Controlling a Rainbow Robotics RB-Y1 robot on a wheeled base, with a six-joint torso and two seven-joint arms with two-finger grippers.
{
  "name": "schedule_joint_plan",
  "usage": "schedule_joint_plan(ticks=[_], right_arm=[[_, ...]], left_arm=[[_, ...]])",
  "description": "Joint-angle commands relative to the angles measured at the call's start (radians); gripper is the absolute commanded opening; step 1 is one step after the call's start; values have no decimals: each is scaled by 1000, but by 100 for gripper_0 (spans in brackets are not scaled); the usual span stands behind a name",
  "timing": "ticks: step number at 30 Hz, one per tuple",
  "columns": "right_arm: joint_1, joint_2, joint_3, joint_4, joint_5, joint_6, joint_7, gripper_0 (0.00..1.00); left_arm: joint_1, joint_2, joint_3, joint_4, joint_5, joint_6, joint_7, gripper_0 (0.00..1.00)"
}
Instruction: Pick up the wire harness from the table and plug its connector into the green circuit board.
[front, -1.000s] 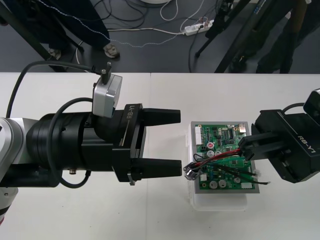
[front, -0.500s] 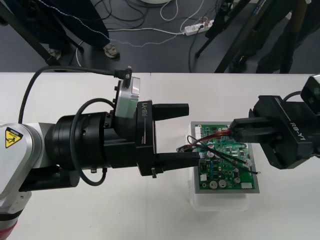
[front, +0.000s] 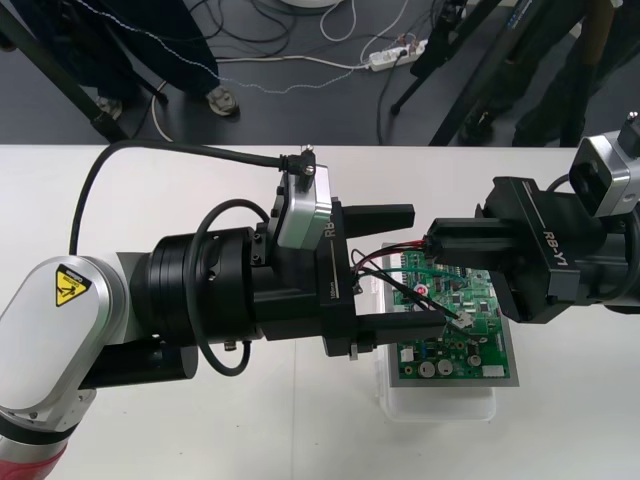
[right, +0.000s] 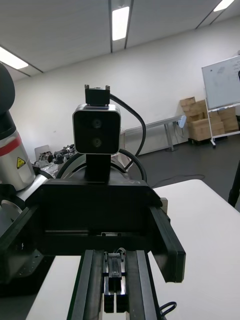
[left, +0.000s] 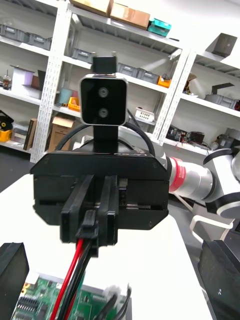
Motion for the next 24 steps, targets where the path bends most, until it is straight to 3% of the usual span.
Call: schedule_joint_plan(ticks=[1,24], right_arm=[[8,12,-18,-43,4,10,-28,0],[34,7,-12,-43,8,10,-23,0]], left_arm=[[-36,-21,-34,-37,0,71,-62,100],[-15,42,-31,-37,75,85,-91,97]])
